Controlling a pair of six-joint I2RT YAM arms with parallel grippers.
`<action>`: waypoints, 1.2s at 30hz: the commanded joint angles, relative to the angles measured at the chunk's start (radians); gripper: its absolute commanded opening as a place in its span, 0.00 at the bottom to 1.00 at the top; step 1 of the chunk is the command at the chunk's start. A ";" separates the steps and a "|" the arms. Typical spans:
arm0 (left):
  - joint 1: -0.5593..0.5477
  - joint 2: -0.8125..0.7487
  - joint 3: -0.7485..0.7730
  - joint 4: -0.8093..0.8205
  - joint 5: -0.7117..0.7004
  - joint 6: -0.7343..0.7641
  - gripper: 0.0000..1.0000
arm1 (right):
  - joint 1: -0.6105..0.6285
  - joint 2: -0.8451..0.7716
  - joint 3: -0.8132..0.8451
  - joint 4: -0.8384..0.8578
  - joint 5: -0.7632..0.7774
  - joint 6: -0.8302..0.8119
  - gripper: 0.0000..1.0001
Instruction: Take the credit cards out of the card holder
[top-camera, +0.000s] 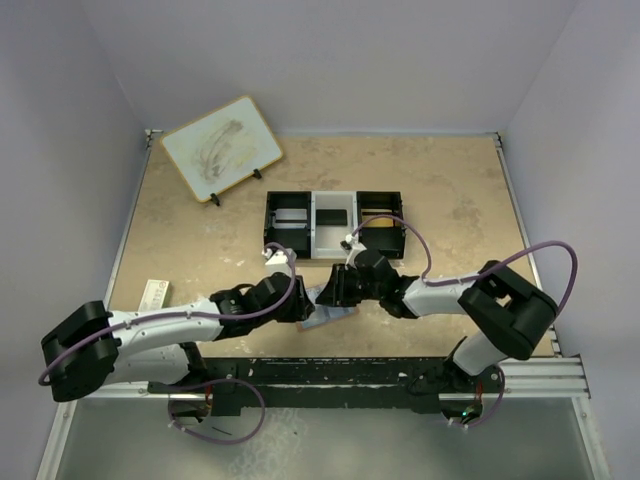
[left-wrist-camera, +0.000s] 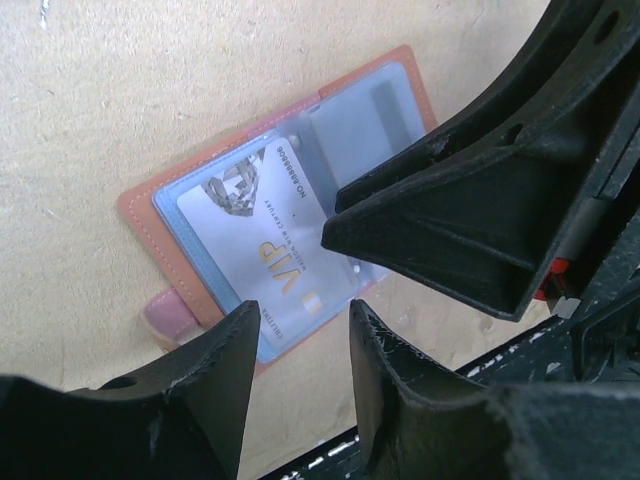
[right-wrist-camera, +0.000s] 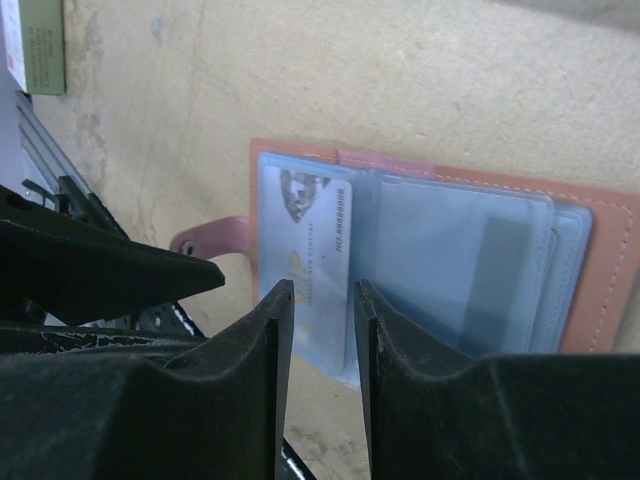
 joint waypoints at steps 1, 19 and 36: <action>-0.021 0.038 0.056 0.007 -0.038 -0.015 0.37 | 0.006 0.026 -0.018 0.016 0.030 0.018 0.32; -0.071 0.168 0.020 -0.042 -0.179 -0.089 0.19 | 0.005 0.055 -0.082 0.134 -0.006 0.095 0.25; -0.073 0.115 -0.012 -0.052 -0.209 -0.100 0.05 | 0.005 0.038 -0.072 0.177 -0.072 0.122 0.00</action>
